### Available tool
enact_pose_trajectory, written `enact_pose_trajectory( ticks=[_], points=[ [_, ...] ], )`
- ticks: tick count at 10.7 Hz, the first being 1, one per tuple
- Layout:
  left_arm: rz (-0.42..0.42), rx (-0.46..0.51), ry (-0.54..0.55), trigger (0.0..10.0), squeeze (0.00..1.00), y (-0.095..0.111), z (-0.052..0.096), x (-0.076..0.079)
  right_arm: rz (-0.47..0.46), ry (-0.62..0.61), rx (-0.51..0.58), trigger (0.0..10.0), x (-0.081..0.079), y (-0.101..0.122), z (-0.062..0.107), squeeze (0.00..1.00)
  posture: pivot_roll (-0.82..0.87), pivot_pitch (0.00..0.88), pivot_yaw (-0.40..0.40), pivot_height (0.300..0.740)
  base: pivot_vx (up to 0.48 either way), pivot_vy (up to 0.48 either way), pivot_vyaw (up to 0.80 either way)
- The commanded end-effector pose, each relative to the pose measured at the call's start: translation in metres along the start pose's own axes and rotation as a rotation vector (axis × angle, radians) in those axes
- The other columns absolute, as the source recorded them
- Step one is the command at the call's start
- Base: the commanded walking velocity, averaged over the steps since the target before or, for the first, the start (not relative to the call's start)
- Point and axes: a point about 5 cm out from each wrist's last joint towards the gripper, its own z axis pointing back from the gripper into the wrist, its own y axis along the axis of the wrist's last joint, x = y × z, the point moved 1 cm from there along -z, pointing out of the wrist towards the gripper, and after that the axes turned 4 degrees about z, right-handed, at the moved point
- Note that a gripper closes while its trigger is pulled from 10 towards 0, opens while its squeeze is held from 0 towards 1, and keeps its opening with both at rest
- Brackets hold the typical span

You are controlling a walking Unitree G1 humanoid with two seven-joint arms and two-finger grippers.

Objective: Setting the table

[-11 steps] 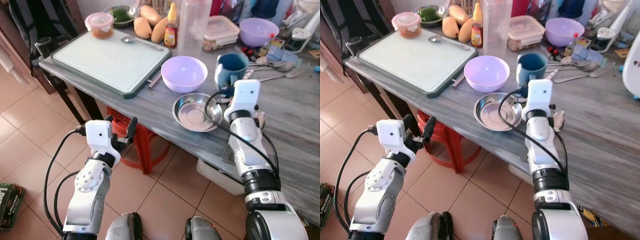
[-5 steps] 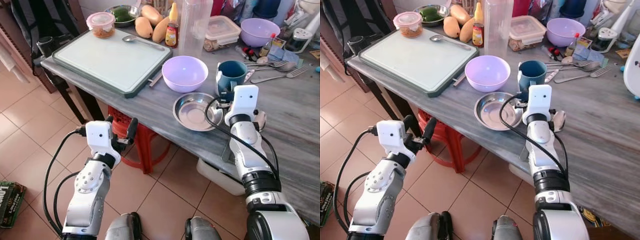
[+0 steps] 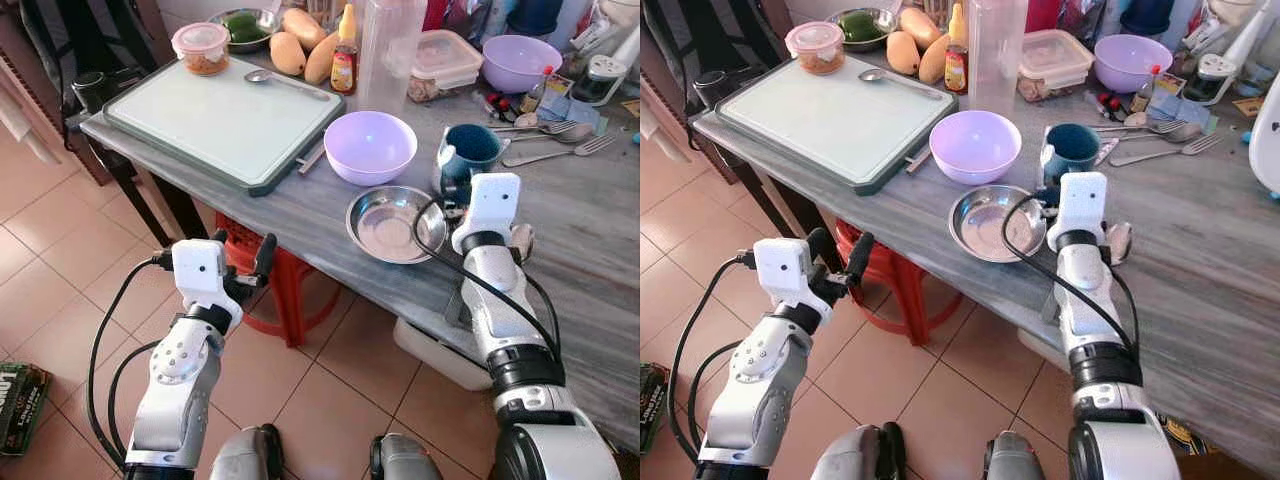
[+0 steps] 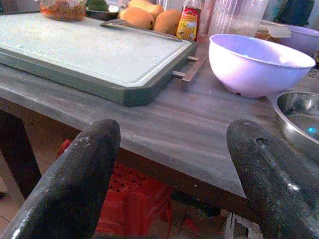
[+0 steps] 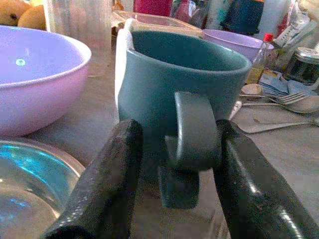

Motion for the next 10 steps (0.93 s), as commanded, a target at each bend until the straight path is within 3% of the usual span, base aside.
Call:
enact_pose_trajectory(
  ticks=[1, 7, 8, 9, 10],
  points=[
    [-0.010, -0.010, -0.002, 10.0, 0.00, -0.001, 0.000, 0.000, -0.011, -0.026, 0.026, 10.0, 0.005, 0.006, 0.002, 1.00, -0.06, 0.149, 0.035, 0.740, 0.000, 0.000, 0.00],
    [0.011, -0.018, -0.042, 10.0, 0.00, -0.003, -0.003, 0.003, -0.010, -0.063, 0.114, 10.0, 0.009, 0.025, 0.025, 1.00, -0.07, 0.130, 0.038, 0.740, 0.000, 0.000, 0.00],
    [0.033, -0.032, -0.018, 10.0, 0.00, -0.005, -0.005, 0.001, -0.026, -0.059, 0.125, 10.0, 0.007, 0.030, 0.030, 0.96, -0.07, 0.130, 0.036, 0.740, 0.000, 0.000, 0.00],
    [0.033, -0.045, 0.004, 10.0, 0.00, -0.008, -0.005, -0.001, -0.017, -0.048, 0.154, 10.0, 0.004, 0.037, 0.035, 0.17, -0.07, 0.129, 0.034, 0.740, 0.000, 0.000, 0.00],
    [0.030, -0.052, 0.011, 10.0, 0.00, -0.010, -0.004, 0.000, 0.049, -0.015, 0.215, 10.0, -0.001, 0.048, 0.045, 0.00, -0.07, 0.120, 0.034, 0.740, 0.000, 0.000, 0.00]
  ],
)
